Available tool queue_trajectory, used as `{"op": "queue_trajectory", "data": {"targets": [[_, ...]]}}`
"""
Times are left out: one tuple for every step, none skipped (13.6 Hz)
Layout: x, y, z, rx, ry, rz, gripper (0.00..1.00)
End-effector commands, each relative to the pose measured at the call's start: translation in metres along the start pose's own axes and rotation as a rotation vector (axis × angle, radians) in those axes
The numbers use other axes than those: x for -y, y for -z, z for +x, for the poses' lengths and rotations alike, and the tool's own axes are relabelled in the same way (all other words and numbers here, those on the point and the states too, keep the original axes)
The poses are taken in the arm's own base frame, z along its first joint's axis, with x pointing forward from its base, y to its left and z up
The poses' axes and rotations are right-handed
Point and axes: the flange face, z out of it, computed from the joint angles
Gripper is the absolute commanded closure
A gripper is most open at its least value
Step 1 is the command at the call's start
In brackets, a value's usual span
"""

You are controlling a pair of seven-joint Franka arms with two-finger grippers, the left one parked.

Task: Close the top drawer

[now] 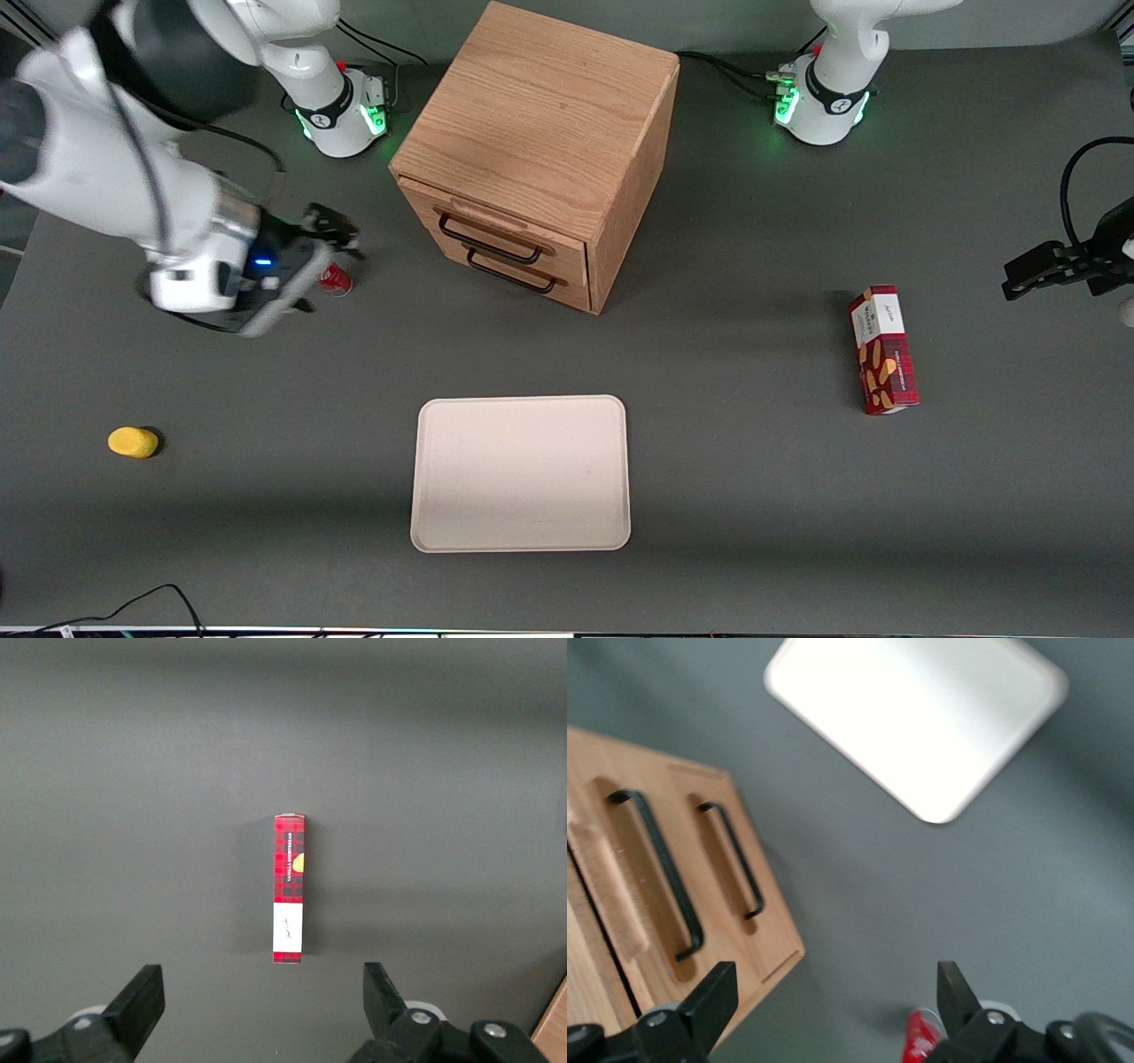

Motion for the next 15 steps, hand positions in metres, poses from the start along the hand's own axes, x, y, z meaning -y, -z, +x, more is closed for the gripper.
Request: {"op": "queue_trajectory", "data": {"targets": [[-0.039,0.041,-0.040,-0.040,-0.193,-0.060,0.00],[-0.044,0.049,-0.048,-0.039,-0.262,-0.100,0.00],[-0.053,0.057,-0.060,-0.029,-0.341,-0.138,0.00],[-0.056,0.061,-0.067,-0.010,-0.430,-0.165,0.00],[-0.059,0.064,-0.074,0.006,-0.522,-0.203,0.00],[-0.068,0.065,-0.082,0.019,-0.584,-0.226,0.00],[-0.074,0.065,-0.086,0.022,-0.609,-0.230,0.00],[-0.088,0.067,-0.098,0.027,-0.640,-0.228,0.00],[-0.091,0.070,-0.107,0.026,-0.658,-0.227,0.00],[-0.095,0.073,-0.113,0.021,-0.670,-0.229,0.00],[-0.099,0.075,-0.117,0.017,-0.680,-0.230,0.00],[-0.103,0.074,-0.119,0.019,-0.690,-0.224,0.00],[-0.105,0.074,-0.120,0.017,-0.693,-0.220,0.00],[-0.106,0.073,-0.119,0.016,-0.694,-0.220,0.00],[-0.106,0.073,-0.118,0.014,-0.691,-0.220,0.00]]}}
